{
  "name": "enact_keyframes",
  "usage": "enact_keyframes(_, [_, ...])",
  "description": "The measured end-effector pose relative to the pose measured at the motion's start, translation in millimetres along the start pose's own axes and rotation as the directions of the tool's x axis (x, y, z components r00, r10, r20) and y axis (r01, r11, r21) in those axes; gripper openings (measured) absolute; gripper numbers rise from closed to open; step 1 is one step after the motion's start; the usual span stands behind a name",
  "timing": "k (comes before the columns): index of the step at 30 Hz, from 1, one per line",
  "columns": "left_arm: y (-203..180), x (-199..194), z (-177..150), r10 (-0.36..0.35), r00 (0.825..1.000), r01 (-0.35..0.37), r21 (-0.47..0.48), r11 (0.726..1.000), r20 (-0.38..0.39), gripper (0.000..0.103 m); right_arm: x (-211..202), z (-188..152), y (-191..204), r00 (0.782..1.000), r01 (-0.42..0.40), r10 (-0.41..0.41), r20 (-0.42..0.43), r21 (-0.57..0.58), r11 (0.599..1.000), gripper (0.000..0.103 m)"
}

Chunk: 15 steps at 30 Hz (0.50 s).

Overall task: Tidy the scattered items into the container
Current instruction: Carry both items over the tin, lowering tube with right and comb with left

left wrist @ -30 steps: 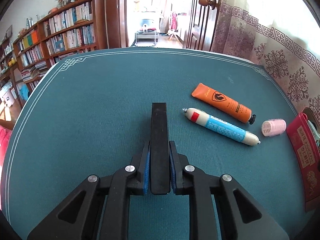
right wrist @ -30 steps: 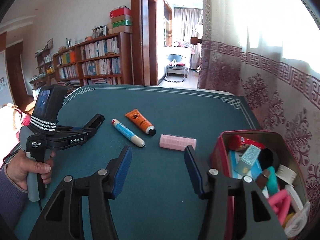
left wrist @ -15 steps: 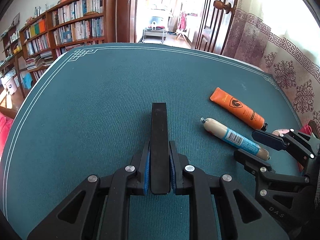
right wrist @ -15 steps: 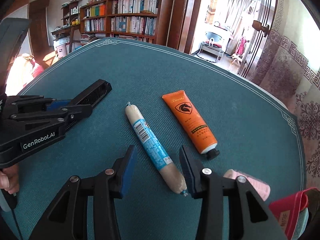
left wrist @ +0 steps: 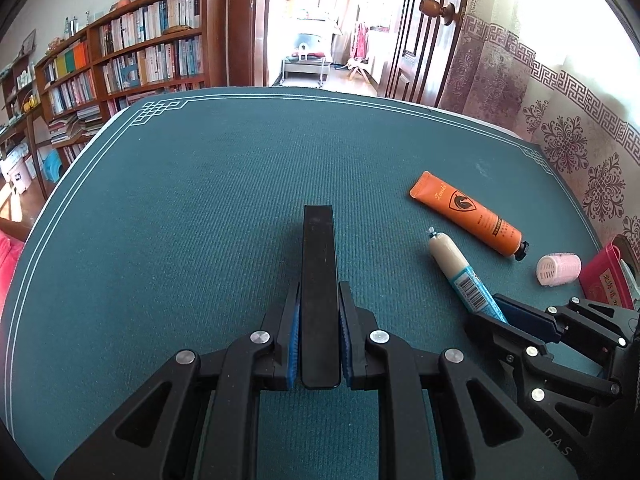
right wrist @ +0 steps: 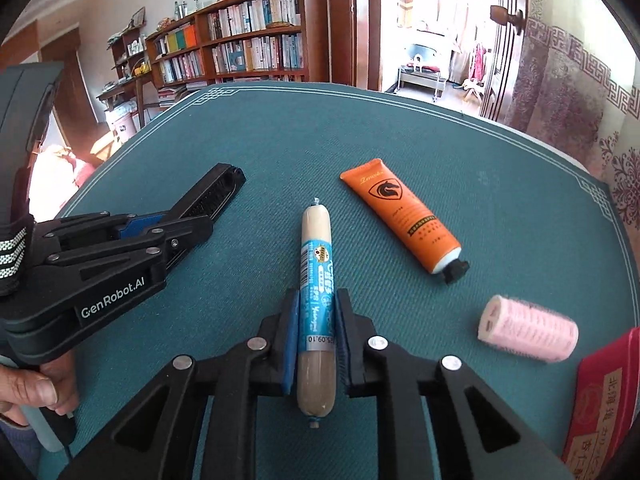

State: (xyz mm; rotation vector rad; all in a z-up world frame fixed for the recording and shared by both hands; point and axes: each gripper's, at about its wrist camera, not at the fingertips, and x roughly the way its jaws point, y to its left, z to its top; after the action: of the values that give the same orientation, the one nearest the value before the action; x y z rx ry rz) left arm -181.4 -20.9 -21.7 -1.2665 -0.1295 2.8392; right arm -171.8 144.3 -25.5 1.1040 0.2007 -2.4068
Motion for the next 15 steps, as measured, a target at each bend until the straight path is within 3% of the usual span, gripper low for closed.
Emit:
enact_keyframes(9, [-11.8, -16.3, 2.2, -0.033, 0.999, 0.032, 0.027, 0.999, 0.035, 0.018, -52.5, -16.8, -18.6, 0.994, 0.032, -0.049, 0.095, 0.17, 0.985, 0.019])
enact_keyframes(15, [-27.9, -28.3, 1.8, -0.088, 0.995, 0.085, 0.058, 0.995, 0.045, 0.018, -106.3, -31.0, -53.1, 0.971, 0.125, -0.18, 0.156, 0.31, 0.942, 0.019])
